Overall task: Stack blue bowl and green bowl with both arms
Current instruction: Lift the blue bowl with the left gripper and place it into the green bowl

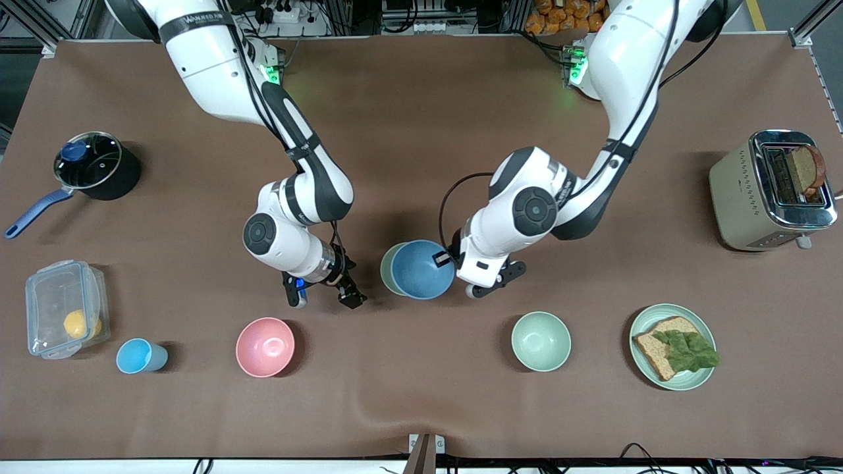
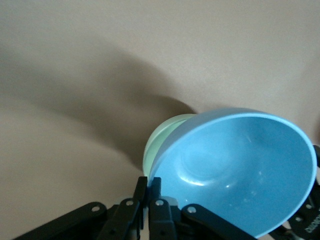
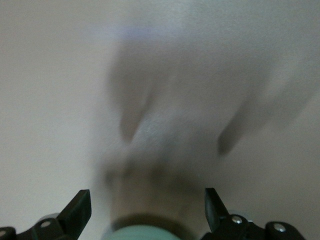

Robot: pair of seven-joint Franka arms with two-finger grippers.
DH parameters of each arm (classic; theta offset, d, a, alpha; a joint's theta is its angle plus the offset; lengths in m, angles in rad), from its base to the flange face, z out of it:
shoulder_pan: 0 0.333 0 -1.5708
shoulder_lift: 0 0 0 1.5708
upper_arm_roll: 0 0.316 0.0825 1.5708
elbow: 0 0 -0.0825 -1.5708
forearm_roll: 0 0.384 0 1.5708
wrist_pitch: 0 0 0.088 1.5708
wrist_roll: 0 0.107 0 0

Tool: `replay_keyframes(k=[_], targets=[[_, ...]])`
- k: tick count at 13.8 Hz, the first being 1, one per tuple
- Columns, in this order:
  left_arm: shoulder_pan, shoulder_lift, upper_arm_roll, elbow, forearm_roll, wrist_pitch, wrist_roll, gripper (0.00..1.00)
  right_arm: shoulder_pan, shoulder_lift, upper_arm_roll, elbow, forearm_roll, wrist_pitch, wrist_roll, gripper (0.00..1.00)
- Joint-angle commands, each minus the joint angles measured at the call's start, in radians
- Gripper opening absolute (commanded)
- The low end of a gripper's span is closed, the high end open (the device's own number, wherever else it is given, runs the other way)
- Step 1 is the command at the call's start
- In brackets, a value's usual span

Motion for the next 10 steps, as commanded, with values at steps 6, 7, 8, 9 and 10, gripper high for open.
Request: replay_keyframes(k=[6,7,8,9,10], targets=[[-0.055,0.071,0.017,0.039,-0.015,0.046,-0.095,0.0,0.029,0.056,0.0,0.05,0.013,0.019,0.08,1.0],[-0.055,0.071,0.018,0.036,-0.015,0.045,-0.101,0.0,0.037,0.056,0.0,0.05,0.013,0.02,0.081,1.0],[-0.055,0.074,0.017,0.033,-0.013,0.045,-0.104,0.0,0.04,0.056,0.0,0.05,0.012,0.025,0.08,1.0],[-0.06,0.085,0.018,0.035,-0.015,0.045,-0.106,0.0,0.039,0.057,0.0,0.05,0.012,0.028,0.08,1.0],[-0.068,0.091,0.02,0.038,-0.015,0.046,-0.106,0.0,0.04,0.057,0.0,0.05,0.013,0.028,0.08,1.0]])
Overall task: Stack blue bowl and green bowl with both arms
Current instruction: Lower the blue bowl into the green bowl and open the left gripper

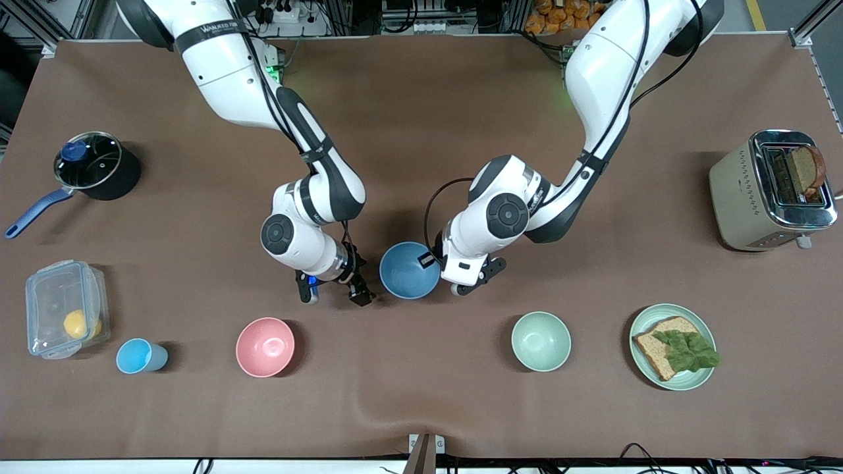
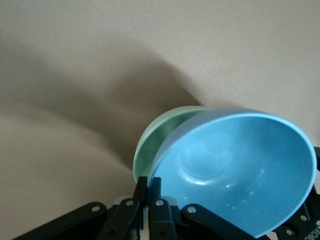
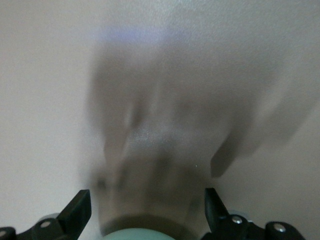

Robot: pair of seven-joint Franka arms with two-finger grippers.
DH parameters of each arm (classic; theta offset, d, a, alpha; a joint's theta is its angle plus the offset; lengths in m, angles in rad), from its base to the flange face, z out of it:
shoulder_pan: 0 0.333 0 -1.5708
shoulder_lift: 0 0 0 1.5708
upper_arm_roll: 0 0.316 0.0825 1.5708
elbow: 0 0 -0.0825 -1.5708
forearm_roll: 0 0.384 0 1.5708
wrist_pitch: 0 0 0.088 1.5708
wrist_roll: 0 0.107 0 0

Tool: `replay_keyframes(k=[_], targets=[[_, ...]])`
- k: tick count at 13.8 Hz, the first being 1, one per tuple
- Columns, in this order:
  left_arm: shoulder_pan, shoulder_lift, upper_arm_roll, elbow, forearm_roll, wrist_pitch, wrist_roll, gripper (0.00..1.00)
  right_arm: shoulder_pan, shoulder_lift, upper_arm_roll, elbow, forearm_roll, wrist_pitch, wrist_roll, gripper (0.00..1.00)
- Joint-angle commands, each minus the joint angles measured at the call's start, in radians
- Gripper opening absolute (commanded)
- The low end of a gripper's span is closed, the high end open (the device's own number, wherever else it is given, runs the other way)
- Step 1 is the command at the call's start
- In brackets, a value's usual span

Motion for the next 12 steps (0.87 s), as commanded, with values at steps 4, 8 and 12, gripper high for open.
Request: replay_keyframes(k=[4,8,12], targets=[[-0.04,0.041,0.016,0.031,-0.013,0.008,-0.023,0.0,0.005,0.021,-0.002,0.029,0.009,0.006,0.016,1.0],[-0.041,0.052,0.016,0.028,-0.01,0.008,-0.026,0.0,0.005,0.021,-0.002,0.029,0.006,0.006,0.015,1.0],[-0.037,0.057,0.016,0.032,-0.013,0.008,-0.02,0.0,0.005,0.021,-0.004,0.029,-0.007,0.006,0.015,1.0]])
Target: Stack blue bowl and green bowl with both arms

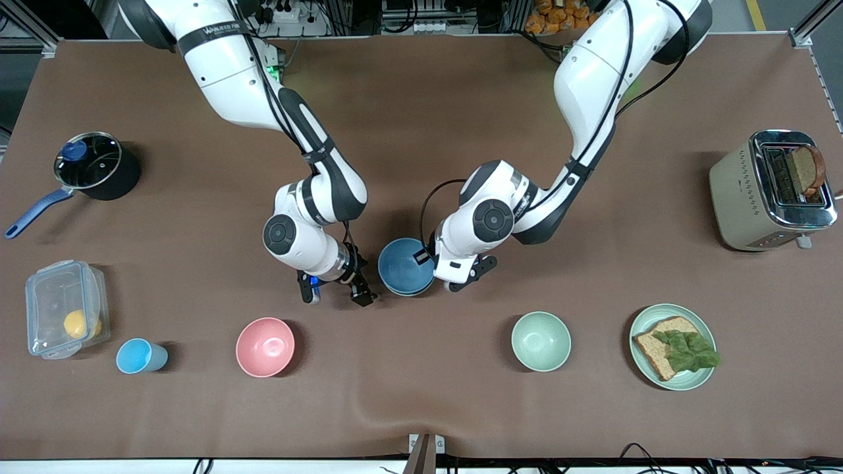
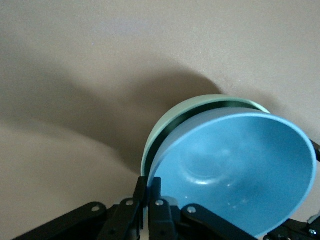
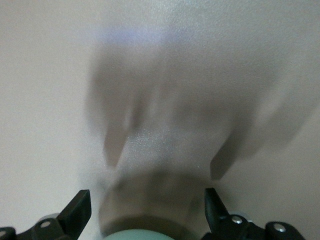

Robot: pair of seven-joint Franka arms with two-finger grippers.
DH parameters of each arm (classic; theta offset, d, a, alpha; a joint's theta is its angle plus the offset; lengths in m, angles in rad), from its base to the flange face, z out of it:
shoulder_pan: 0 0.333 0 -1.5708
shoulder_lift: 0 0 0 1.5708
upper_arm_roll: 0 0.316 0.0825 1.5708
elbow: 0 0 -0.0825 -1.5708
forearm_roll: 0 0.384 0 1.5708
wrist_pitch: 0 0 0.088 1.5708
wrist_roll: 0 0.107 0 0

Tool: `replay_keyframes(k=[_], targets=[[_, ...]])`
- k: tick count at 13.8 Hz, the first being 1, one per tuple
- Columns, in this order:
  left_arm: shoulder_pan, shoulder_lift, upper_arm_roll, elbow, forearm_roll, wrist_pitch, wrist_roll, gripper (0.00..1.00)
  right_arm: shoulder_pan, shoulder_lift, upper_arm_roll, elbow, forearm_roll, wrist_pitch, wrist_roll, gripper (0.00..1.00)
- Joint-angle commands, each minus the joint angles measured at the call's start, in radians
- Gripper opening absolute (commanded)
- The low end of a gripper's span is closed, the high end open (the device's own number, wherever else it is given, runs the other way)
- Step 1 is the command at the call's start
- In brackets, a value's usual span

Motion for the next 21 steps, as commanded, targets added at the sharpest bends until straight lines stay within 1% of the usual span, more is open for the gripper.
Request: replay_keyframes(k=[1,3,5,6,7,8,11,12,13,14,15,17,18,19,20,21], targets=[[-0.012,0.013,0.01,0.031,-0.013,0.003,-0.011,0.0,0.005,0.016,-0.004,0.024,-0.007,0.005,0.015,1.0],[-0.012,0.014,0.012,0.031,-0.013,0.004,-0.008,0.01,0.005,0.016,-0.002,0.024,-0.007,0.005,0.015,1.0],[-0.012,0.014,0.015,0.031,-0.013,0.004,-0.006,0.12,0.005,0.014,-0.002,0.024,-0.007,0.005,0.015,1.0],[-0.013,0.014,0.016,0.031,-0.013,0.004,-0.002,0.33,0.006,0.014,-0.002,0.024,-0.007,0.005,0.015,1.0],[-0.012,0.011,0.016,0.031,-0.013,0.004,0.003,0.57,0.005,0.014,-0.002,0.024,-0.007,0.005,0.015,1.0],[-0.012,0.002,0.015,0.031,-0.01,0.003,0.003,1.0,0.005,0.014,-0.002,0.024,-0.007,0.005,0.015,1.0],[0.0,-0.058,0.015,0.031,-0.01,-0.01,-0.002,1.0,0.005,0.014,-0.002,0.024,-0.007,0.005,0.015,1.0],[0.009,-0.088,0.015,0.029,-0.002,-0.02,-0.002,1.0,0.005,0.014,-0.002,0.024,-0.007,0.005,0.015,1.0],[0.028,-0.143,0.019,0.02,0.005,-0.037,0.001,1.0,0.006,0.01,-0.004,0.024,-0.008,0.003,0.013,1.0],[0.061,-0.195,0.018,0.008,0.039,-0.084,0.003,1.0,0.008,-0.004,-0.014,0.025,-0.013,-0.006,0.01,1.0],[0.095,-0.248,0.018,0.006,0.083,-0.162,0.004,1.0,0.006,-0.015,-0.025,0.03,-0.036,-0.012,0.007,1.0],[0.161,-0.343,0.015,0.003,0.167,-0.348,0.076,1.0,0.003,-0.03,-0.027,0.038,-0.146,-0.035,0.002,1.0],[0.187,-0.392,0.015,0.002,0.206,-0.458,0.158,1.0,0.003,-0.048,-0.03,0.038,-0.227,-0.055,-0.007,1.0],[0.206,-0.43,0.012,0.002,0.253,-0.567,0.264,1.0,-0.011,-0.088,-0.03,0.036,-0.319,-0.093,-0.039,1.0],[0.209,-0.475,0.015,0.002,0.302,-0.648,0.341,1.0,-0.037,-0.123,-0.03,0.039,-0.371,-0.162,-0.095,1.0],[0.233,-0.513,0.015,0.0,0.312,-0.698,0.381,1.0,-0.064,-0.157,-0.028,0.039,-0.376,-0.217,-0.182,1.0]])
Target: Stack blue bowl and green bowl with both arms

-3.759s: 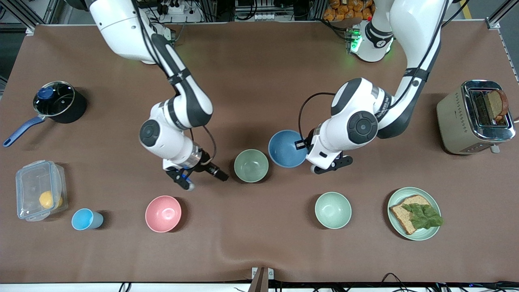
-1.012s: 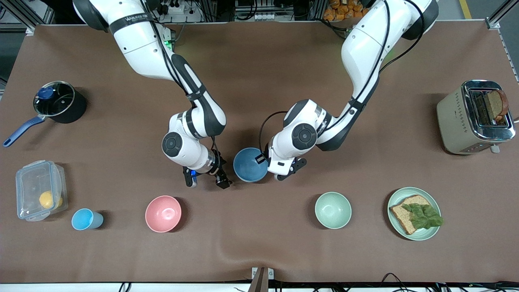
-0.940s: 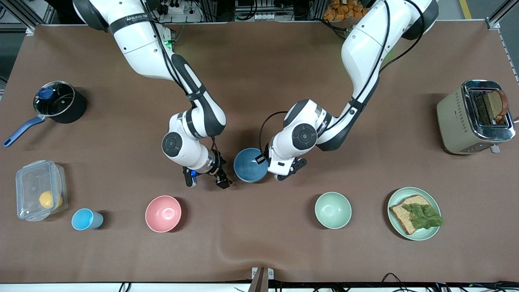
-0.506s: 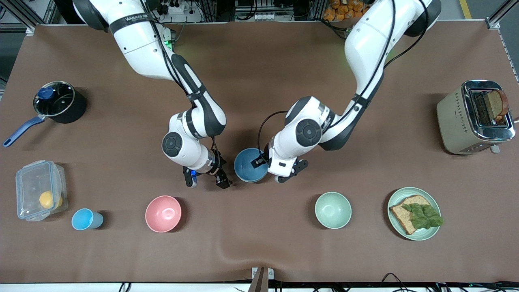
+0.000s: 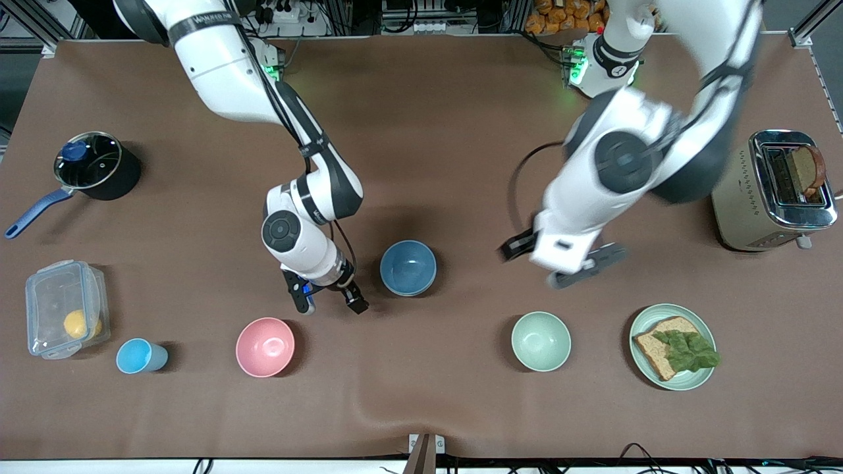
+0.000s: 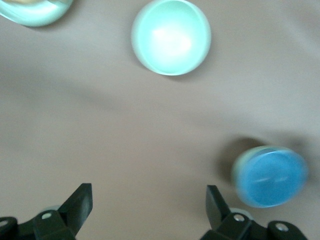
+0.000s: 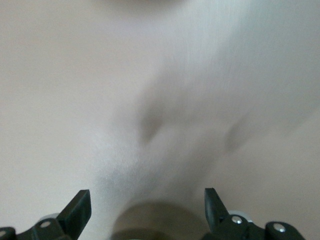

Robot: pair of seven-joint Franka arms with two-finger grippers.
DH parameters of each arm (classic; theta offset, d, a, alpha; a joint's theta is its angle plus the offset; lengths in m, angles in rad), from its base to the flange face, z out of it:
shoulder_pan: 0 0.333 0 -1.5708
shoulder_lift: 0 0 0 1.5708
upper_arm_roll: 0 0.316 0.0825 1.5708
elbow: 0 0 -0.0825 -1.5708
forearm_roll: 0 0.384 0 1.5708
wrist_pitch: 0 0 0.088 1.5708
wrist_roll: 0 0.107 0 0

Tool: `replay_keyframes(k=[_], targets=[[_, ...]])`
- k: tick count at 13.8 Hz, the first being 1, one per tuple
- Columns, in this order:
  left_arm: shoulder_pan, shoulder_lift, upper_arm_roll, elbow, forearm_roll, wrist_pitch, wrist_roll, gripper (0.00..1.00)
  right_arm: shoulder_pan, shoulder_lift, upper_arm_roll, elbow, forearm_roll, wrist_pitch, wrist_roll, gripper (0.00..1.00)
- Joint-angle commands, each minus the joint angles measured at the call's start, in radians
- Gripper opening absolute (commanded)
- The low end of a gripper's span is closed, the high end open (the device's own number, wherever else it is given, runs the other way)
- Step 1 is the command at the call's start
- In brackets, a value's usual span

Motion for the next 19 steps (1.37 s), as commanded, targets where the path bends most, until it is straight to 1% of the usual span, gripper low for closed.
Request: replay_keyframes(k=[1,2,4,5,6,7,8,9,10,11,12,13,14,15,16,17,18,19], targets=[[0.061,-0.129,-0.01,-0.054,0.06,-0.117,0.108,1.0,-0.085,-0.135,0.008,-0.025,-0.057,-0.158,-0.234,1.0],[0.088,-0.16,-0.01,-0.065,0.057,-0.131,0.147,1.0,-0.111,-0.168,0.007,-0.025,-0.057,-0.224,-0.347,1.0],[0.176,-0.206,-0.013,-0.086,0.049,-0.132,0.26,1.0,-0.159,-0.259,0.002,-0.027,-0.068,-0.342,-0.6,1.0],[0.192,-0.231,0.002,-0.096,0.046,-0.131,0.367,1.0,-0.206,-0.305,0.0,-0.025,-0.071,-0.391,-0.727,1.0],[0.18,-0.243,0.045,-0.096,0.04,-0.131,0.456,1.0,-0.237,-0.351,0.0,-0.03,-0.08,-0.428,-0.839,1.0],[0.166,-0.255,0.077,-0.099,0.026,-0.131,0.483,1.0,-0.248,-0.397,0.0,-0.033,-0.118,-0.466,-0.904,1.0],[0.174,-0.26,0.085,-0.105,0.0,-0.131,0.498,1.0,-0.265,-0.46,0.004,-0.034,-0.164,-0.54,-0.951,1.0],[0.192,-0.263,0.094,-0.108,-0.015,-0.131,0.516,1.0,-0.269,-0.504,0.008,-0.036,-0.177,-0.612,-0.983,1.0],[0.197,-0.274,0.1,-0.116,-0.017,-0.131,0.539,1.0,-0.285,-0.537,0.011,-0.039,-0.178,-0.65,-1.032,1.0],[0.201,-0.287,0.106,-0.131,-0.018,-0.131,0.556,1.0,-0.335,-0.584,0.039,-0.056,-0.178,-0.689,-1.125,1.0],[0.215,-0.31,0.119,-0.151,-0.032,-0.129,0.567,1.0,-0.414,-0.621,0.097,-0.066,-0.178,-0.721,-1.188,1.0],[0.221,-0.329,0.122,-0.169,-0.055,-0.128,0.585,1.0,-0.488,-0.65,0.158,-0.066,-0.178,-0.758,-1.201,1.0],[0.229,-0.347,0.132,-0.187,-0.06,-0.128,0.596,1.0,-0.533,-0.672,0.18,-0.065,-0.178,-0.795,-1.224,1.0],[0.229,-0.366,0.139,-0.209,-0.069,-0.128,0.602,1.0,-0.541,-0.687,0.175,-0.062,-0.189,-0.827,-1.27,1.0],[0.229,-0.379,0.143,-0.223,-0.075,-0.126,0.609,1.0,-0.546,-0.709,0.168,-0.063,-0.236,-0.839,-1.335,1.0],[0.229,-0.393,0.143,-0.237,-0.081,-0.128,0.613,1.0,-0.553,-0.716,0.14,-0.06,-0.252,-0.846,-1.374,1.0],[0.227,-0.407,0.143,-0.257,-0.084,-0.128,0.613,1.0,-0.552,-0.715,0.104,-0.044,-0.251,-0.855,-1.394,1.0],[0.227,-0.41,0.143,-0.26,-0.084,-0.128,0.618,1.0,-0.549,-0.713,0.08,-0.031,-0.251,-0.866,-1.4,1.0]])
